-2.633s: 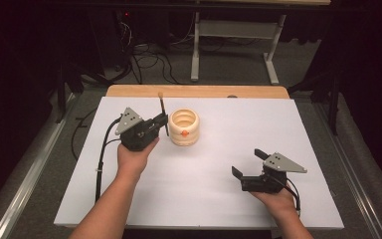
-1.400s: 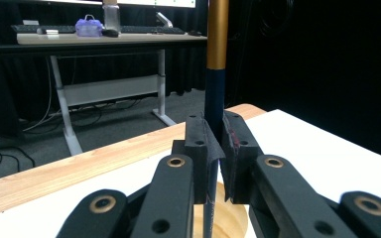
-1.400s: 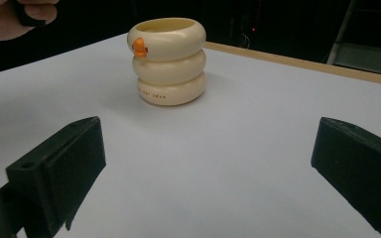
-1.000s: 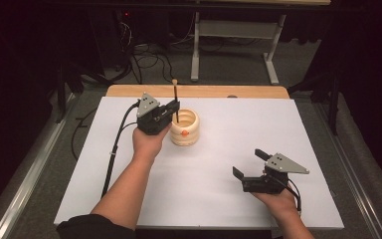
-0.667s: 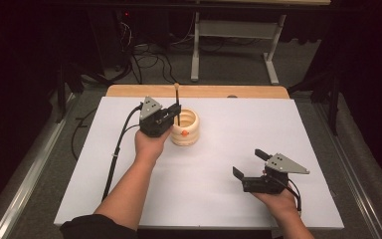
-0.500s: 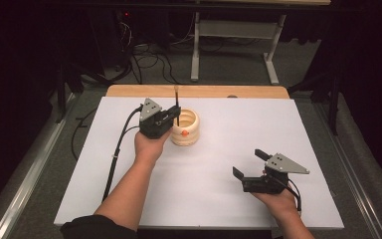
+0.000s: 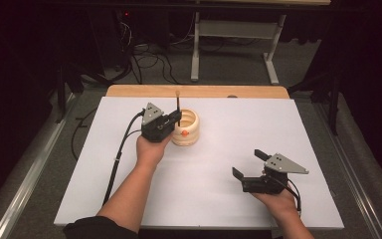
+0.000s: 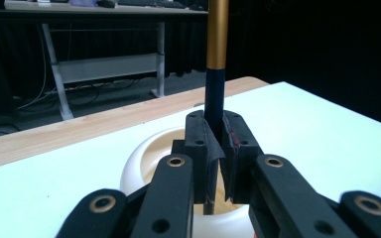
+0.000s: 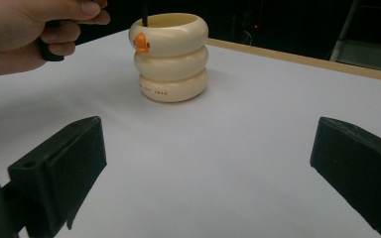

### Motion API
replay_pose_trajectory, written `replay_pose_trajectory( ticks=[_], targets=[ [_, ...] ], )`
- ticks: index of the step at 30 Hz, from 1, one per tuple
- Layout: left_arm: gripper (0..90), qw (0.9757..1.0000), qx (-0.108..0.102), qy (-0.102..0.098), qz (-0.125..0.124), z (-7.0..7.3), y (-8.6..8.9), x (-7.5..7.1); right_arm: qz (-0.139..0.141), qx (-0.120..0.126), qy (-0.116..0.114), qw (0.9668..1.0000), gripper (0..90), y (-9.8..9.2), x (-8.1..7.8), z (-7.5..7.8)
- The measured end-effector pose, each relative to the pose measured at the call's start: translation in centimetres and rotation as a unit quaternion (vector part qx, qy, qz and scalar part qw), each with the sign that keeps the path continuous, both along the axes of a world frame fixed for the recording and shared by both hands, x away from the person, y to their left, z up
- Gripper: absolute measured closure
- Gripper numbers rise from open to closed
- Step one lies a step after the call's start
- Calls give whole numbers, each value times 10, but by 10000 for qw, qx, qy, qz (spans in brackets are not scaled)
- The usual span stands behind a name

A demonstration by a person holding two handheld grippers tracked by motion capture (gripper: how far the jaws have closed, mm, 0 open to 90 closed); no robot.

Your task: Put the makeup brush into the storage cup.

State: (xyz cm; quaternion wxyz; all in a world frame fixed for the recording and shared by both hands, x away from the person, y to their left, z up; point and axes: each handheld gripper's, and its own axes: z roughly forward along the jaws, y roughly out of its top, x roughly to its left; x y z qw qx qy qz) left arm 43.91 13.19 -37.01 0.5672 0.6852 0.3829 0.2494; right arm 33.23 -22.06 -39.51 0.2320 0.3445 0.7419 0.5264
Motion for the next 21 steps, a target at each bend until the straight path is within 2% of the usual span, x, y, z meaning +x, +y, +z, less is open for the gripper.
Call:
replay_pose_trajectory(
  ticks=[6, 21],
  targets=[
    [830, 10000, 83, 53, -2, -3, 0, -1, 10, -6, 3, 10000, 22, 0, 0, 0],
    [828, 9998, 72, 179, 28, -11, -1, 0, 2, -15, 33, 10000, 23, 1, 0, -1]
  ],
)
